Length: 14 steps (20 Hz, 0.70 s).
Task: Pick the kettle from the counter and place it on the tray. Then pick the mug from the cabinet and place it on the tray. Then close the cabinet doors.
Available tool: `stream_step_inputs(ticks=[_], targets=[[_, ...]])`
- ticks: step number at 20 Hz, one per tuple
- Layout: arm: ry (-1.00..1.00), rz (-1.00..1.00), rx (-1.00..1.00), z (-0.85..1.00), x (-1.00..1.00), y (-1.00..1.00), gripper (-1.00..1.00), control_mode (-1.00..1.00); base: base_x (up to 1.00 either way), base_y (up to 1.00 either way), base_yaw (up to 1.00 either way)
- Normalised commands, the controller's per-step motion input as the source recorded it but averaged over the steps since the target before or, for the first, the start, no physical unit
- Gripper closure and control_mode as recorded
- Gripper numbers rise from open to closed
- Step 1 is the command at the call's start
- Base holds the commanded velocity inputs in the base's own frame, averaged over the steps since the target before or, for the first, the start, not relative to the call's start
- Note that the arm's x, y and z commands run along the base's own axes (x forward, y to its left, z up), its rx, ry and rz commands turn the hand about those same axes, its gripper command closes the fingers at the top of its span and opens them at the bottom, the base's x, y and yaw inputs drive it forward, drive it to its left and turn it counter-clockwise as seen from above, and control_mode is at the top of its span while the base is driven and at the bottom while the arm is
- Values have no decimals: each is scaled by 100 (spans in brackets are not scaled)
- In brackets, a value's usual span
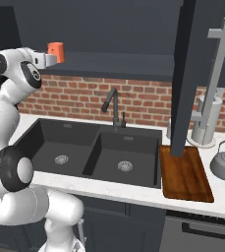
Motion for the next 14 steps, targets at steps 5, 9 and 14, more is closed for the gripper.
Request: stream_step_inputs(ticks=[5,9,14], targets=[[0,0,8,-7,31,-5,-100,-100,0,0,0],[0,0,3,0,33,1,-100,-100,0,0,0],[1,0,0,0,24,7,-100,-100,0,0,0]])
